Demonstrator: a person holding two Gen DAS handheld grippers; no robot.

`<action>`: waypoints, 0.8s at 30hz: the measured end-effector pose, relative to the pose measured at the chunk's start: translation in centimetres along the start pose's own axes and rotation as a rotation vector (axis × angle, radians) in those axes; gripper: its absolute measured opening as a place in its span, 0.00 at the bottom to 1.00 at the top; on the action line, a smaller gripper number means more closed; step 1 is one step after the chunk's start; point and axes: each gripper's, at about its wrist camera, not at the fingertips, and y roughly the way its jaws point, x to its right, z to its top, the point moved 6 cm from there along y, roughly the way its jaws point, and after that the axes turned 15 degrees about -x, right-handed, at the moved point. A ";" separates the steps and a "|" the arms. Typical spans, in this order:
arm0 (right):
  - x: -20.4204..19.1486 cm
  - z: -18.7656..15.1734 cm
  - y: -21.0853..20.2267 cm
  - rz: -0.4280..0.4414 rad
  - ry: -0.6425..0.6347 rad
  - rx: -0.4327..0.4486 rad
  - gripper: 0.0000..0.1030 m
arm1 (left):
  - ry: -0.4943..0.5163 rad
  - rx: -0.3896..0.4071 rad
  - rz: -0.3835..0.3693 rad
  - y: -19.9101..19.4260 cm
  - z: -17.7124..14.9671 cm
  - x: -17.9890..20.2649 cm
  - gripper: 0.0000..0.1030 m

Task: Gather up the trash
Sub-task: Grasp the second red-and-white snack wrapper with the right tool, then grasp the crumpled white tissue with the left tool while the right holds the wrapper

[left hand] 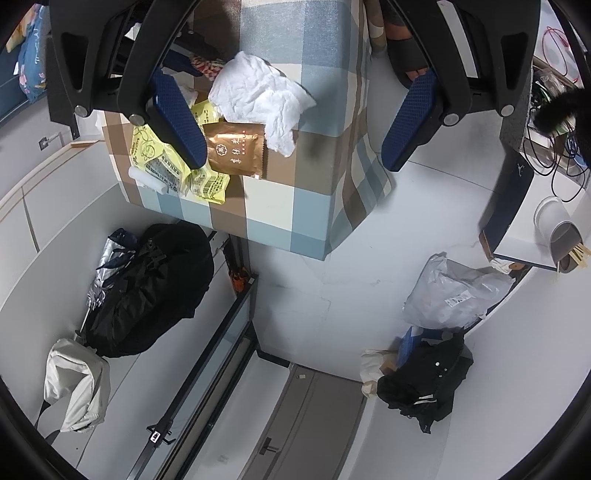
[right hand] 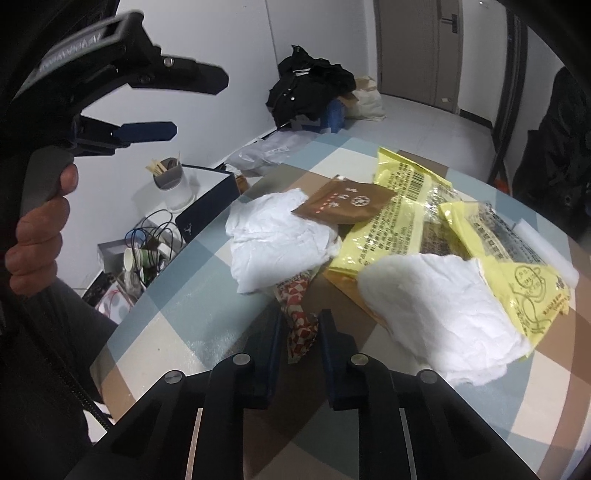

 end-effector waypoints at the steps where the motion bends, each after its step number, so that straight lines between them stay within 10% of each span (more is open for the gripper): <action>1: 0.2 -0.2 -0.3 0.004 0.007 0.001 0.17 | 0.002 -0.008 -0.009 0.2 -0.1 0.1 0.91; 24: 5.6 -6.4 -5.9 0.061 0.192 -0.010 0.16 | 0.142 -0.339 -0.045 4.2 -6.2 6.3 0.91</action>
